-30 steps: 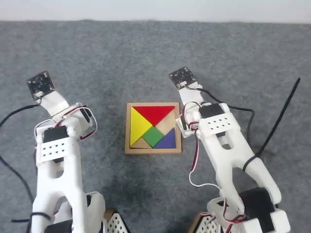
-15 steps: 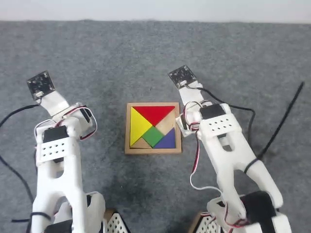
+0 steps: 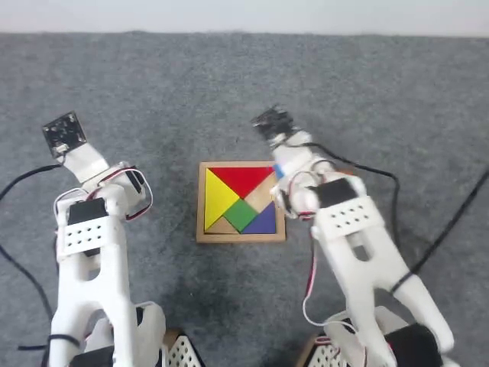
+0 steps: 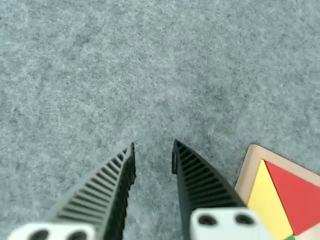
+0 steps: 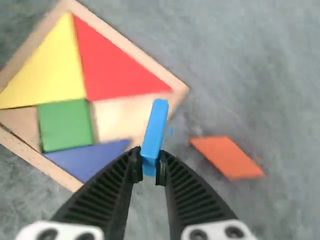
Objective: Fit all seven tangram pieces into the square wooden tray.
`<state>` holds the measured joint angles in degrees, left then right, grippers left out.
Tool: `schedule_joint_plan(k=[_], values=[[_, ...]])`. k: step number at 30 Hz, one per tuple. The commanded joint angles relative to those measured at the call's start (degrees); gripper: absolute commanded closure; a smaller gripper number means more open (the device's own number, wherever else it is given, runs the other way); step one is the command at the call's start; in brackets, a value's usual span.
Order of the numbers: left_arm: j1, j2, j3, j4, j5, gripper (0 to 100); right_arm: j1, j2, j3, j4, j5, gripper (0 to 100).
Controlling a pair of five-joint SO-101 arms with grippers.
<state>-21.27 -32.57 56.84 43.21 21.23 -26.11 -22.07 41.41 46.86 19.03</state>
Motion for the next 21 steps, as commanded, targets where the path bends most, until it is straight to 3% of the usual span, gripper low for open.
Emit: schedule_joint_plan(k=[1, 21], values=[[0.4, -2.0, -0.7, -1.6, 0.5, 87, -1.7, 6.2, -1.0, -5.3, 1.3, 99.2], [0.4, -2.3, -0.8, -1.4, 0.5, 87, -5.1, 12.4, -3.9, -5.2, 1.2, 99.2]])
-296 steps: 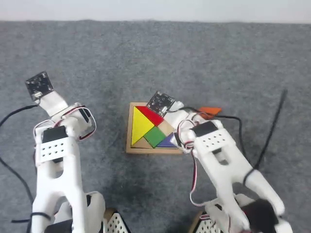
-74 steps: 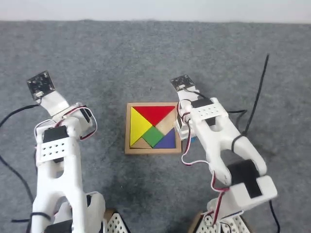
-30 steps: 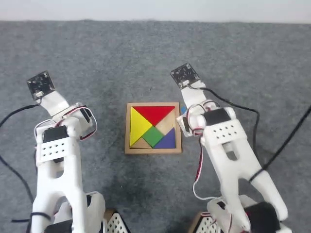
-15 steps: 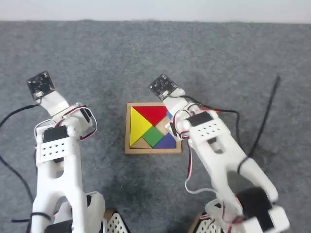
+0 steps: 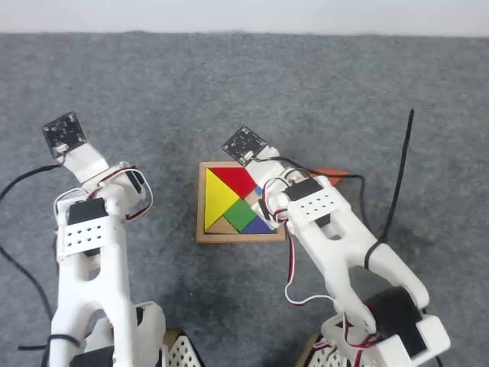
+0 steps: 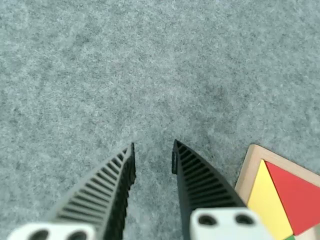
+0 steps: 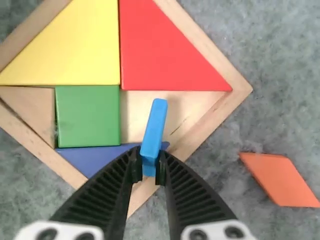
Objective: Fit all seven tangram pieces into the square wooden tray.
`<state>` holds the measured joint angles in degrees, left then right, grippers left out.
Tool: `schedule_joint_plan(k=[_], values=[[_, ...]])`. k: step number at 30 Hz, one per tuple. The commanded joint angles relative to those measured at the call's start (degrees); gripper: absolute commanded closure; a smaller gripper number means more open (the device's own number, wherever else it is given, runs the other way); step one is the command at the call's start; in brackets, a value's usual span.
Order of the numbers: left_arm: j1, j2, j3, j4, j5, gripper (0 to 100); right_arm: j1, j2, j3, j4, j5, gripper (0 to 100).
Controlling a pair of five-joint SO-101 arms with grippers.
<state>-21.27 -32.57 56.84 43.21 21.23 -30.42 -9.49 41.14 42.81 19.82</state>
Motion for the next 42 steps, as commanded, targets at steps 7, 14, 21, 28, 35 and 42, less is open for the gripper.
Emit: schedule_joint_plan(k=[7, 14, 21, 28, 35, 42], values=[[0.4, -2.3, -0.8, -1.4, 0.5, 87, 1.7, -0.1, -7.7, 1.1, 0.1, 99.2], [0.4, -2.3, -0.8, -1.6, 0.5, 87, 1.2, 0.7, -13.9, 8.7, -9.4, 99.2], [0.4, -2.3, -0.8, -1.6, 0.5, 87, -2.9, 12.0, -19.4, 11.3, -10.4, 99.2], [0.4, -2.3, -0.8, -1.6, 0.5, 87, -2.7, 20.5, -28.7, 18.9, -10.5, 99.2], [0.4, -2.3, -0.8, -1.5, 0.5, 87, -0.6, 19.2, -29.1, 19.7, -10.5, 99.2], [0.4, -2.3, -0.8, -1.5, 0.5, 87, -0.4, 19.1, -28.6, 19.9, -10.5, 99.2]])
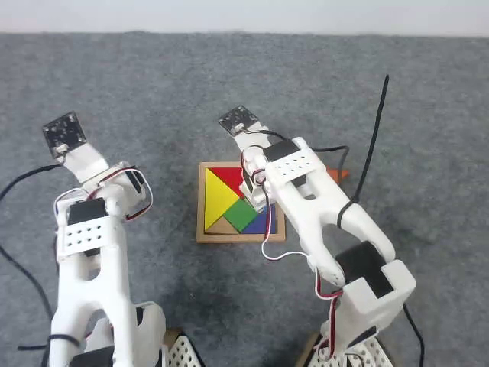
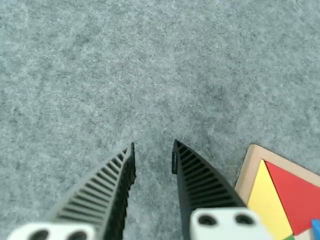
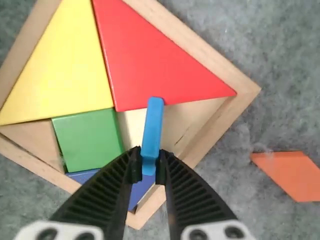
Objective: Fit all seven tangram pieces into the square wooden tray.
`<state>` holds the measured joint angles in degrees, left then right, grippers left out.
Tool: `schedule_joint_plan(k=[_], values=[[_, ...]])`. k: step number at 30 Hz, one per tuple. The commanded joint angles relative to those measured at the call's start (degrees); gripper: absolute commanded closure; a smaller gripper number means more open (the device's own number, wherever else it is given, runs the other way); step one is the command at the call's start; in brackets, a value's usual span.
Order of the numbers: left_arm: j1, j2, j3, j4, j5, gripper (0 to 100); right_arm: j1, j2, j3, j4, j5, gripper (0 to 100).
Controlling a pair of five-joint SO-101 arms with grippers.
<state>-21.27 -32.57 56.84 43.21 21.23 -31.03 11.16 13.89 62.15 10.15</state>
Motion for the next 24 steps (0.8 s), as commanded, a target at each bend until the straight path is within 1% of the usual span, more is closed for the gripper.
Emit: schedule_joint_plan(k=[1, 7, 9, 10, 15, 24], values=[[0.4, -2.3, -0.8, -1.5, 0.5, 87, -0.2, -1.5, -1.1, 0.5, -0.9, 99.2], [0.4, -2.3, -0.8, -1.6, 0.5, 87, -1.7, -1.5, -0.7, -0.4, -1.0, 99.2], [0.5, -2.3, -0.8, -1.6, 0.5, 87, -1.7, -1.5, -0.7, -0.4, -2.3, 99.1], [0.5, -2.3, -0.8, -1.6, 0.5, 87, -1.7, -1.5, -0.7, -0.4, -2.6, 97.7], [0.5, -2.3, -0.8, -1.6, 0.5, 87, -1.8, -1.5, -0.7, -0.3, -2.6, 85.0], [0.5, -2.3, -0.8, -1.7, 0.5, 87, -2.2, -2.2, -0.9, 0.2, -2.4, 85.4]])
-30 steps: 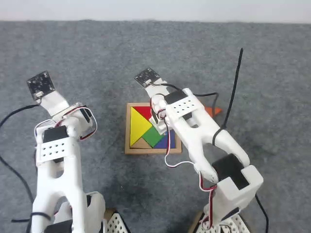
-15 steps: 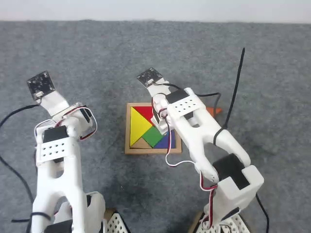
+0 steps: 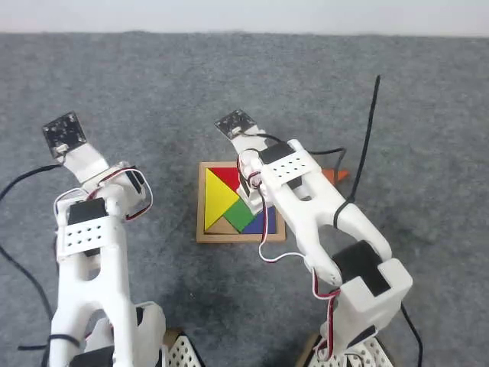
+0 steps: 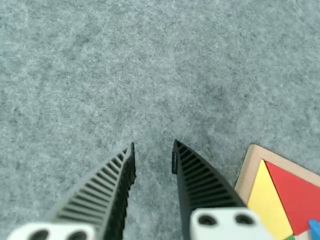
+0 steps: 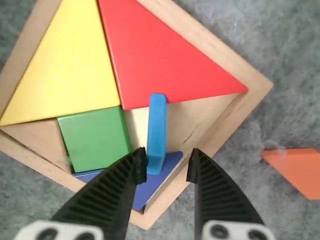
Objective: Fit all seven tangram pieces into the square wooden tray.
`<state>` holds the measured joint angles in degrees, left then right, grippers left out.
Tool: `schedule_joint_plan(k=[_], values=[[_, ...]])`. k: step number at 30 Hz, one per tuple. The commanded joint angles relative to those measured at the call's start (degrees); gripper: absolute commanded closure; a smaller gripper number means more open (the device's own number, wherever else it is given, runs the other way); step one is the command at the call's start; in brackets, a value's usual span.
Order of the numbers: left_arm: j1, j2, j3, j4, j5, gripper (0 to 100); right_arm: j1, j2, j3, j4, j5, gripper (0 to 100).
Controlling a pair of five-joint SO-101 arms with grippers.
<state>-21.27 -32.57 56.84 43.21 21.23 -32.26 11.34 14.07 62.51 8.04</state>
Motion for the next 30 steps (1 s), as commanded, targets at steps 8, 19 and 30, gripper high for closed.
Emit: schedule_joint_plan(k=[8, 19, 30], values=[[0.4, -2.3, -0.8, -1.7, 0.5, 87, -5.7, -2.2, -1.1, -0.1, 0.6, 85.4], [0.4, -2.3, -0.8, -1.7, 0.5, 87, -6.7, -2.3, -1.0, 0.0, 4.0, 85.4], [0.4, -2.3, -0.8, -1.7, 0.5, 87, -7.7, -2.5, -2.9, 2.0, 19.4, 85.4]])
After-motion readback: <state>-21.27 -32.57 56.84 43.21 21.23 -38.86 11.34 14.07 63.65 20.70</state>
